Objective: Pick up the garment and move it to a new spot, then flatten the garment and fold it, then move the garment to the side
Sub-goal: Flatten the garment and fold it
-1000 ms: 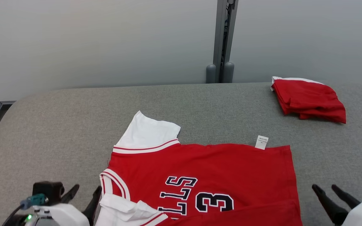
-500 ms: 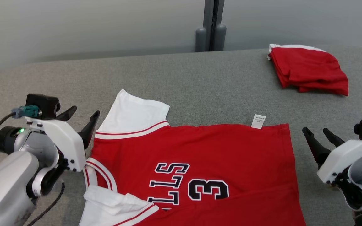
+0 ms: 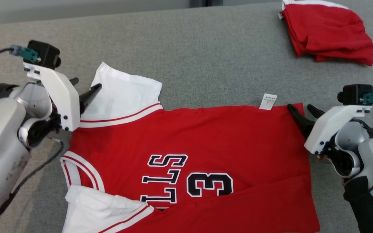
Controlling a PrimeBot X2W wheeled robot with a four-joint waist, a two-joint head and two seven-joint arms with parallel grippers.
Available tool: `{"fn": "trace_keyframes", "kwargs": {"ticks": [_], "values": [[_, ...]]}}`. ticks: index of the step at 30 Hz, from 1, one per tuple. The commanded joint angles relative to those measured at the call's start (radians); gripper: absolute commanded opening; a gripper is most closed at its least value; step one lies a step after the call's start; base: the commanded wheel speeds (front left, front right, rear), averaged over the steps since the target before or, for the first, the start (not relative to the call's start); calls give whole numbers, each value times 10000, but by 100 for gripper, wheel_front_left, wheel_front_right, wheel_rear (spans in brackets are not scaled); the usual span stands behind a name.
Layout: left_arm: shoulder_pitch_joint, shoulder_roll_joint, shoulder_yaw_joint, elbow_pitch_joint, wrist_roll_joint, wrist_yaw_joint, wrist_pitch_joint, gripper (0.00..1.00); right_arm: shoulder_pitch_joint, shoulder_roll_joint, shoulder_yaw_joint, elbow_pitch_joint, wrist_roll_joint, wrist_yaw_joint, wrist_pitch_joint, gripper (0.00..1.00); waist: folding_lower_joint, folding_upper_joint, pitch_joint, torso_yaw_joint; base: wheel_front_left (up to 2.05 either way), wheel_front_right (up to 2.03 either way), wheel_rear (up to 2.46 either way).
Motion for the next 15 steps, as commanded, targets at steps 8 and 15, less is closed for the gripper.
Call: {"fn": "trace_keyframes", "kwargs": {"ticks": [8, 15], "values": [[-1158, -214, -187, 1080, -232, -483, 633, 100, -763, -83, 911, 404, 654, 23, 386, 100, 0, 0, 734, -249, 0, 0, 0], [-1793, -359, -523, 1751, -40, -594, 522, 100, -1019, -29, 1619, 485, 1132, 23, 341, 100, 0, 0, 988, -506, 0, 0, 0]]}}
